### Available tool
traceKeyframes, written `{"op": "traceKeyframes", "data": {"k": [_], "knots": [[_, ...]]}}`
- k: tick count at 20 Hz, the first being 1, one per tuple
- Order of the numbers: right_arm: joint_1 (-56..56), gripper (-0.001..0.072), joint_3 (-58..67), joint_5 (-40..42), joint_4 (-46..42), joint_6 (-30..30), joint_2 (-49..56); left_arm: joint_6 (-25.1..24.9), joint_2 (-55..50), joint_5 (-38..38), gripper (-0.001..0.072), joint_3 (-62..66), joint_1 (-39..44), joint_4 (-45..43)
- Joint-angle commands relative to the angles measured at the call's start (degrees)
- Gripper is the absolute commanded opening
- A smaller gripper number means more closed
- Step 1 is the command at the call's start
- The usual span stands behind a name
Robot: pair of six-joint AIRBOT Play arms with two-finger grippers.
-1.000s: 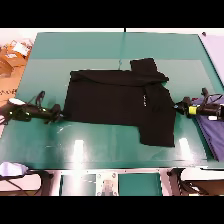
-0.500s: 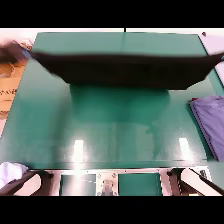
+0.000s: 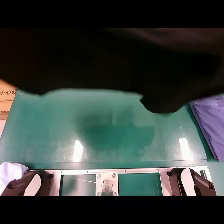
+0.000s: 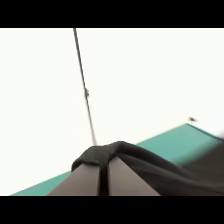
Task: Fold the shirts.
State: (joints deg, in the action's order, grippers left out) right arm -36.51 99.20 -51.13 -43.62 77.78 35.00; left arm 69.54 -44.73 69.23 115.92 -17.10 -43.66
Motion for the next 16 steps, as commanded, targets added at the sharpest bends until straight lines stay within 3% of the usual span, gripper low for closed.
{"op": "traceKeyframes", "data": {"k": [1, 4, 8, 11, 14, 16], "knots": [[0.0, 0.0021, -2.5, 3.0, -2.9, 0.3, -1.6, 3.6, -0.8, 2.7, 0.0024, 1.0, 0.0, -5.9], [0.0, 0.0021, -13.0, 2.7, 0.4, -0.2, 0.3, 3.9, -5.0, 4.5, 0.0024, -5.9, 0.0, -4.2], [4.7, 0.0021, -29.2, 3.6, 9.3, -9.6, 8.4, -0.9, -13.5, 3.6, 0.0024, -20.6, 0.0, 3.4], [11.5, 0.0021, -35.3, 7.7, 9.1, -13.9, 20.9, -3.9, -22.3, -1.8, 0.0024, -30.3, 2.1, 4.3], [16.8, 0.0022, -35.3, 13.4, 9.2, -15.1, 36.2, -7.6, -33.9, -9.2, 0.0024, -35.1, 7.0, 4.2], [18.6, 0.0021, -33.3, 17.0, 9.2, -15.1, 46.0, -7.6, -41.4, -14.8, 0.0024, -35.2, 9.0, 4.3]]}}
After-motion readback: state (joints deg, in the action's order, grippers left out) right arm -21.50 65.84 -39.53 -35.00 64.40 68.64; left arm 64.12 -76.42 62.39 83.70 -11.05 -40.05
